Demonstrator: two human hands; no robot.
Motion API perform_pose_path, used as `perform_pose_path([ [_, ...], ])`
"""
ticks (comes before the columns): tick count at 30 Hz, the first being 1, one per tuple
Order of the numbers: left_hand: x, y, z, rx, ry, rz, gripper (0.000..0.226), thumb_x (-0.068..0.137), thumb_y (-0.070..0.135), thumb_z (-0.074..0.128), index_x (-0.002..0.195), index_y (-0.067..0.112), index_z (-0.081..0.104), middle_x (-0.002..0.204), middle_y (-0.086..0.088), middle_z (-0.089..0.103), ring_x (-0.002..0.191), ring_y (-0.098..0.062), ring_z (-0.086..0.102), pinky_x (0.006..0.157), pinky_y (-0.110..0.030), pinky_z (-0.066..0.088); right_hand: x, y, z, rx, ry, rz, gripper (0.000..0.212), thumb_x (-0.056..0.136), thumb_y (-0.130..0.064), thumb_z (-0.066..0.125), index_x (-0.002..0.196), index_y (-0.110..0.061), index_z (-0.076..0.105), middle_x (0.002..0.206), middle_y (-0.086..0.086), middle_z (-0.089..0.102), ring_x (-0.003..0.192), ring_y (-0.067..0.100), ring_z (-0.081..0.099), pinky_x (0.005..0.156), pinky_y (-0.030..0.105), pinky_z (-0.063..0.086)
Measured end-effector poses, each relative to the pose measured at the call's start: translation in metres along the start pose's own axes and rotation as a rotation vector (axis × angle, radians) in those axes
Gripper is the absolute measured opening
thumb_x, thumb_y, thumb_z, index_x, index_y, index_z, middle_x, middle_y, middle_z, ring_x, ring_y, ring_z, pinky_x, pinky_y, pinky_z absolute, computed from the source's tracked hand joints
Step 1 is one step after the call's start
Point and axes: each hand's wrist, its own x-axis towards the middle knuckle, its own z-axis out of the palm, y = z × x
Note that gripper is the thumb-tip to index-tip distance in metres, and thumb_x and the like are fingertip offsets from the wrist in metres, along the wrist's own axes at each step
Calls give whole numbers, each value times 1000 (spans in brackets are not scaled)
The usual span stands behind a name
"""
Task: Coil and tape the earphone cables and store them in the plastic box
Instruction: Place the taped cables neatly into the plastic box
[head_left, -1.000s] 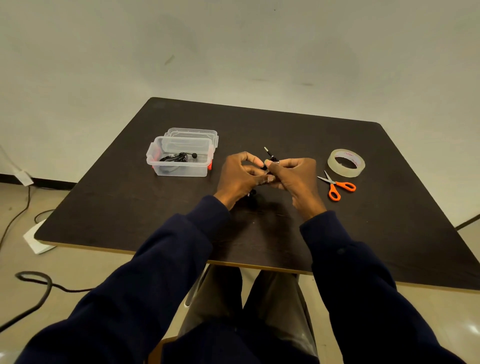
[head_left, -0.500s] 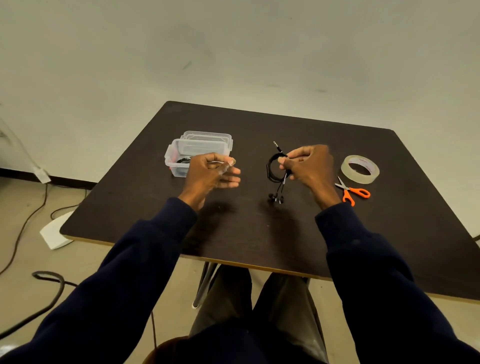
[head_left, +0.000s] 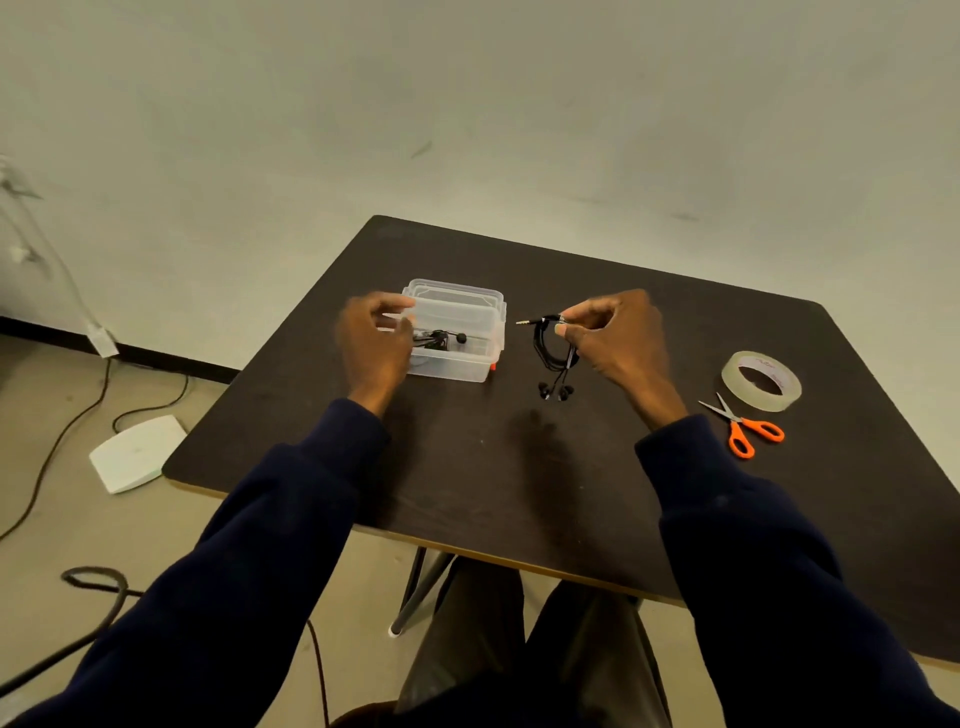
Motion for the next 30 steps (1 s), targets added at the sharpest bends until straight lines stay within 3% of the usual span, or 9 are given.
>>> perform_pose_path([
  [3, 22, -18, -11, 156, 41, -93, 12, 85, 27, 74, 97, 30, 75, 114, 4, 71, 101, -19, 67, 91, -38, 57, 5, -2, 6, -7, 4, -21, 9, 82, -24, 84, 90, -22, 83, 77, -10, 75, 71, 2, 71, 70, 24, 60],
  [4, 28, -21, -12, 173, -11, -132, 5, 88, 25, 72, 84, 29, 71, 107, 4, 71, 97, -18, 66, 90, -36, 55, 6, -2, 7, -8, 5, -28, 9, 82, -24, 85, 90, -23, 83, 77, -10, 75, 71, 3, 71, 70, 25, 60],
  [6, 29, -20, -8, 139, -100, -183, 40, 93, 14, 64, 58, 29, 51, 74, 4, 59, 73, -14, 55, 74, -30, 45, 7, 0, 6, -5, 18, -45, 10, 81, -27, 85, 90, -23, 83, 77, -11, 75, 72, 4, 71, 69, 23, 58],
  [8, 26, -20, -4, 65, -145, -228, 45, 93, 6, 57, 51, 22, 53, 58, 5, 47, 58, -10, 42, 64, -29, 37, 8, 3, 1, -5, 28, -60, 11, 81, -29, 86, 90, -24, 83, 76, -11, 75, 71, 4, 71, 66, 19, 54],
  [10, 22, -21, 0, 12, -169, -235, 28, 94, 7, 60, 73, 12, 78, 70, 2, 66, 67, -10, 57, 65, -29, 49, 9, 5, -7, 12, 33, -56, 11, 81, -30, 86, 90, -24, 83, 75, -10, 75, 68, 3, 70, 63, 16, 50],
  [13, 13, -12, 6, -57, -207, -257, 18, 96, 7, 63, 104, 7, 80, 103, -8, 77, 91, -17, 70, 78, -33, 60, 13, 6, -21, 57, 39, -55, 13, 82, -30, 86, 90, -22, 82, 77, -7, 76, 67, 7, 72, 66, 21, 56],
  [21, -21, 12, 34, -152, -368, -310, 18, 92, 2, 65, 90, 8, 81, 93, -14, 78, 96, -34, 74, 86, -55, 61, 13, 8, -56, 165, 56, -74, 18, 84, -25, 85, 96, -13, 81, 83, 4, 78, 67, 13, 74, 64, 21, 59],
  [26, -43, 26, 52, -181, -411, -279, 18, 95, 4, 65, 96, 14, 80, 90, -5, 77, 92, -24, 74, 83, -43, 63, 13, 17, -62, 178, 38, -63, 18, 83, -24, 86, 95, -12, 81, 80, 3, 77, 66, 14, 74, 65, 23, 60],
  [30, -50, 29, 59, -214, -424, -299, 15, 94, 3, 67, 98, 10, 79, 91, -7, 78, 90, -25, 75, 84, -48, 63, 14, 28, -50, 157, -25, -49, 12, 83, -19, 86, 92, -14, 80, 77, -1, 76, 61, 4, 71, 60, 16, 56],
])
